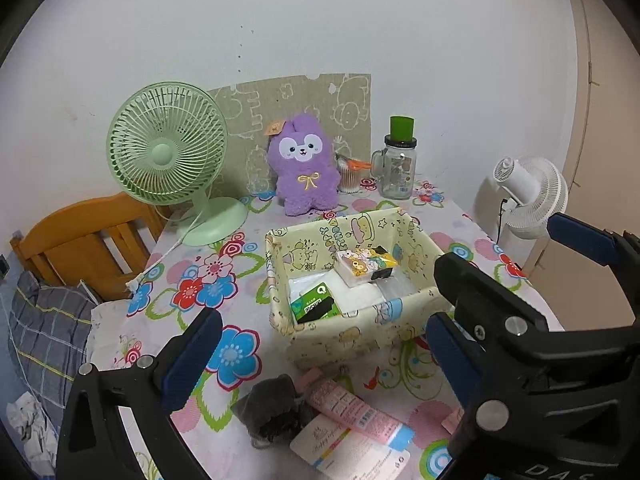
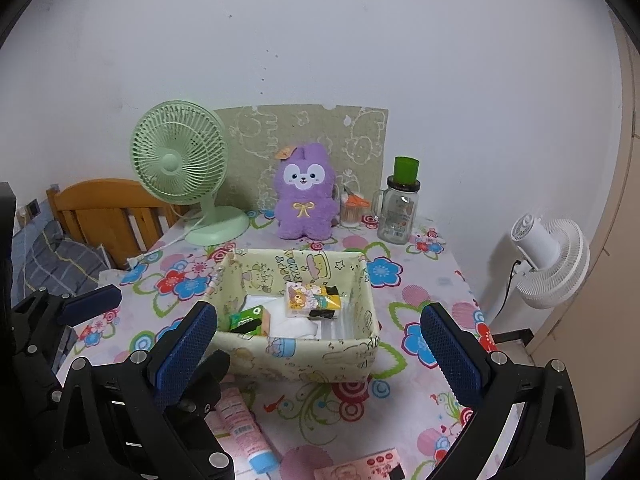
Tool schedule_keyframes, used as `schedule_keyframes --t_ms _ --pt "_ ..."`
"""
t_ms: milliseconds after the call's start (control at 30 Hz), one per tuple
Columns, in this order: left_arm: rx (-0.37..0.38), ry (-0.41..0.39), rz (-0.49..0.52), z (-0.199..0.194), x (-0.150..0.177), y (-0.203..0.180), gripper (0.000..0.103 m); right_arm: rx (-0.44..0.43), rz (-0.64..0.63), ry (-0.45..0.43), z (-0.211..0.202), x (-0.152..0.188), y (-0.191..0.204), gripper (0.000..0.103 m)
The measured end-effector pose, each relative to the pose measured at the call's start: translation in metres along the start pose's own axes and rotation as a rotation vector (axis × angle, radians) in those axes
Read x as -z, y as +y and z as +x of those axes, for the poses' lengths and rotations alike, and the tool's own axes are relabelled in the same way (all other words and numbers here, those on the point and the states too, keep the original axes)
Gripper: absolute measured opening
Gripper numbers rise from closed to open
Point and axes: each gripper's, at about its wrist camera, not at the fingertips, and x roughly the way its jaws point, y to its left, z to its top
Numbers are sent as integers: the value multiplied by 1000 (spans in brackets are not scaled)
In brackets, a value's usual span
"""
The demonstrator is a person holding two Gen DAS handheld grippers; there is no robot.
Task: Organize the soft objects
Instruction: 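Lift both grippers out of the box toward the grey pouch and pink tube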
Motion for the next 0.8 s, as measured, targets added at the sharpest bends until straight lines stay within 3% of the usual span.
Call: schedule_keyframes --t_ms 800 --pt "-2 -34 3 -56 39 -8 103 10 -21 -46 -62 33 11 103"
